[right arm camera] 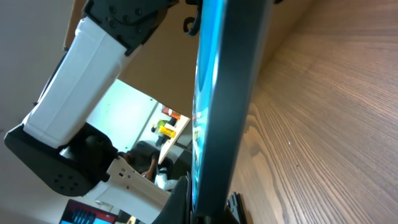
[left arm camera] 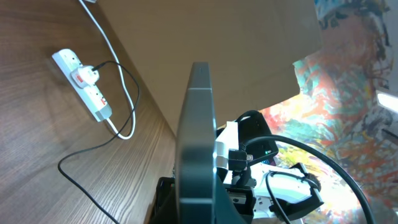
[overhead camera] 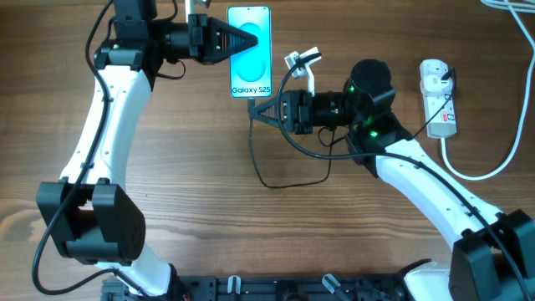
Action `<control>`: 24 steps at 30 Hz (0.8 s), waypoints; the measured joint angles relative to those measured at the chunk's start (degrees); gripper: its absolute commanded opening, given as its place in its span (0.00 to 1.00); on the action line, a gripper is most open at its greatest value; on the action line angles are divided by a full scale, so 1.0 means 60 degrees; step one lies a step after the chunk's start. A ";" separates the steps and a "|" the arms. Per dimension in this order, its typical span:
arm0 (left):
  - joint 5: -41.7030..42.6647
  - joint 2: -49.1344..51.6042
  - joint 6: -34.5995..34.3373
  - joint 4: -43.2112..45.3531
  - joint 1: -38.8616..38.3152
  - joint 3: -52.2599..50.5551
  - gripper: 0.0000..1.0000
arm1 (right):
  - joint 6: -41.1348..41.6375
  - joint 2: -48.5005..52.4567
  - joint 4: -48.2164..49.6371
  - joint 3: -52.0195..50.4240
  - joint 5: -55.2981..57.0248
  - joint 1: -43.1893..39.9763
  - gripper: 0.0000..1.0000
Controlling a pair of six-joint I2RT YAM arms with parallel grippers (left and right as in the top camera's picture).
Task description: Plug charger to phone and switch on socket
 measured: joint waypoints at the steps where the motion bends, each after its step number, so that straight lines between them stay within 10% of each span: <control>1: -0.0004 0.0000 -0.0018 -0.0011 -0.0004 0.0018 0.04 | 0.0062 0.0011 0.0149 -0.0036 0.0000 0.0000 0.04; 8: -0.0193 0.0000 -0.0036 -0.0215 -0.0066 0.0051 0.04 | 0.0339 0.0055 0.0295 -0.0062 -0.0288 -0.0171 0.05; 14: -0.0178 0.0000 0.0040 -0.0339 -0.0160 0.0047 0.04 | 0.0142 0.0062 0.0171 -0.0004 -0.0186 -0.0470 0.43; 24: -0.1858 -0.0004 0.0758 -0.2900 -0.0087 0.0047 0.04 | -0.1290 0.0062 -0.1027 0.0044 -0.0750 -0.0772 0.55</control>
